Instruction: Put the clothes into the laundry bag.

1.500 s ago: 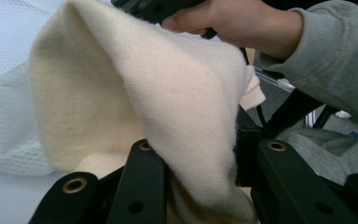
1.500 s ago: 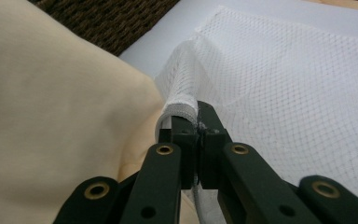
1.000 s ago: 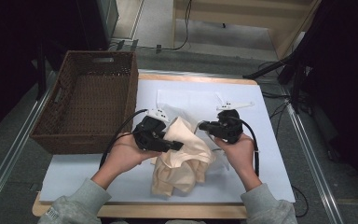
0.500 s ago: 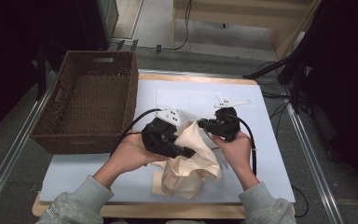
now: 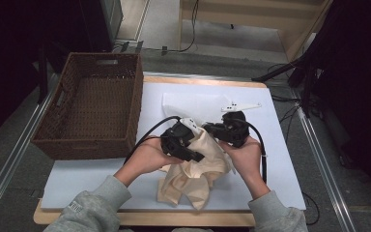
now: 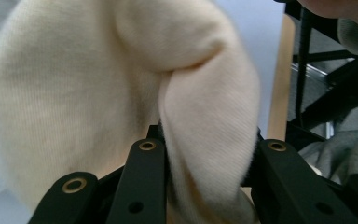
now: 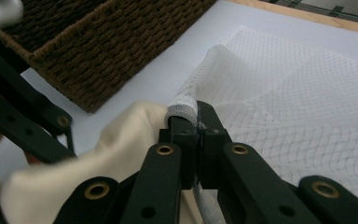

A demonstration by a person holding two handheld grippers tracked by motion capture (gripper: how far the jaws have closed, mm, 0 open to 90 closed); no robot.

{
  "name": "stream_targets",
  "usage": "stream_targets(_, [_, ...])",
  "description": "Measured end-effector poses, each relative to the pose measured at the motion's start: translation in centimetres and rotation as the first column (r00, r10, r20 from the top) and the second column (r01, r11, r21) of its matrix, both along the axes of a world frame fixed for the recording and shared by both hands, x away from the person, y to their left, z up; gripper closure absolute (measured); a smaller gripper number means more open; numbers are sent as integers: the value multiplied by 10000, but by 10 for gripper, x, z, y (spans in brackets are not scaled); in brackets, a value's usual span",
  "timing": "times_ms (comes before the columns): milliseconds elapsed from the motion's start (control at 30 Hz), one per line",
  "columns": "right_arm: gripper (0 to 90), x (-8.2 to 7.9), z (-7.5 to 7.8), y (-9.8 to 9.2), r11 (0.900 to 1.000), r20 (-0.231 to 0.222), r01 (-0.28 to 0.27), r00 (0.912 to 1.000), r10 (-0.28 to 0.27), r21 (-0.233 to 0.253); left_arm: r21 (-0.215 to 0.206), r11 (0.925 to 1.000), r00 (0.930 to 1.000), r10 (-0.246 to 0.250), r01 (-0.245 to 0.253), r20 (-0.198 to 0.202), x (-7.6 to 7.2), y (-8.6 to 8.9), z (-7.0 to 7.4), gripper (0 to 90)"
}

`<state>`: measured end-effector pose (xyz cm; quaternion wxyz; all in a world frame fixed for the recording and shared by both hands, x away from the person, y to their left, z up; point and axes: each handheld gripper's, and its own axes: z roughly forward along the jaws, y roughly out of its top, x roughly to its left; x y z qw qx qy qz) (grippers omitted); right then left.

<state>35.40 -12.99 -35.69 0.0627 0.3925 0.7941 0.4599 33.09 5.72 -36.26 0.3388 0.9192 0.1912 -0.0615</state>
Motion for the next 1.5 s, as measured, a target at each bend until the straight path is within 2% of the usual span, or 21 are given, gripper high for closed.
stream_targets(33, [888,-2,2,1,10000,52,23,10000,-23,-20,0,10000,10000,0,0,0,0,0,0,724])
stream_targets(67, [888,-2,3,1,10000,108,39,9999,-39,40,50,9997,9997,-249,249,61,-4,-5,-3,724])
stream_targets(133, [888,-4,6,1,9998,143,101,9998,-103,167,125,9997,9997,-199,197,149,-5,-7,-5,724])
stream_targets(167, [888,-4,6,0,9997,141,111,9998,-114,213,205,9998,9998,-61,57,186,-3,-6,-6,724])
stream_targets(233, [889,-5,8,-1,9998,135,46,9999,-49,213,487,9972,9983,562,-567,121,4,-4,-9,724])
stream_targets(300, [889,-7,7,-1,10000,90,12,10000,-13,78,610,9918,9935,1130,-1120,-135,10,-1,-14,724])
stream_targets(367, [889,-9,6,1,9999,127,-13,9999,15,-118,632,9885,9901,1387,-1372,-195,14,2,-18,726])
stream_targets(500, [889,-12,3,4,9996,53,-183,9998,184,-203,613,9772,9787,2046,-2033,-151,23,13,-20,729])
stream_targets(567, [889,-13,3,5,9995,58,-242,9997,243,-220,493,9718,9723,2321,-2307,-259,28,19,-16,730])
stream_targets(600, [889,-14,3,6,9992,79,-299,9995,301,-259,302,9663,9658,2567,-2557,-374,29,22,-13,730])
stream_targets(667, [889,-16,4,7,9991,122,-352,9993,355,-244,265,9677,9679,2510,-2507,-104,29,26,-4,731])
stream_targets(700, [889,-16,4,7,9991,122,-352,9993,355,-244,265,9677,9679,2510,-2507,-104,29,26,-4,731])
stream_targets(733, [889,-19,5,9,9991,156,-389,9991,392,-162,186,9708,9710,2391,-2392,64,29,27,5,730])
stream_targets(833, [889,-21,8,10,9992,207,-404,9990,406,-73,167,9730,9729,2299,-2303,259,27,24,5,730])
stream_targets(933, [889,-23,7,9,9994,188,-282,9994,286,-174,-30,9735,9732,2288,-2288,234,27,19,-3,730])
stream_targets(1033, [889,-21,7,3,9999,99,-103,9999,103,-16,-289,9732,9736,2284,-2282,30,28,11,-16,729])
stream_targets(1133, [889,-21,7,-1,9999,18,5,10000,-5,151,-323,9731,9736,2282,-2282,-42,31,4,-27,728])
stream_targets(1267, [890,-20,4,-6,9996,-21,269,9996,-269,70,-307,9750,9755,2200,-2199,-15,34,-7,-36,722])
stream_targets(1333, [889,-20,2,-9,9993,-50,383,9993,-383,22,-210,9737,9740,2267,-2267,-31,37,-12,-43,705])
stream_targets(1400, [889,-18,-2,-14,9987,-34,511,9987,-511,-53,-346,9720,9726,2322,-2326,-153,38,-12,-47,676])
stream_targets(1500, [888,-16,-8,-21,9977,-175,683,9975,-682,32,-669,9747,9768,2116,-2135,-345,39,-10,-48,587])
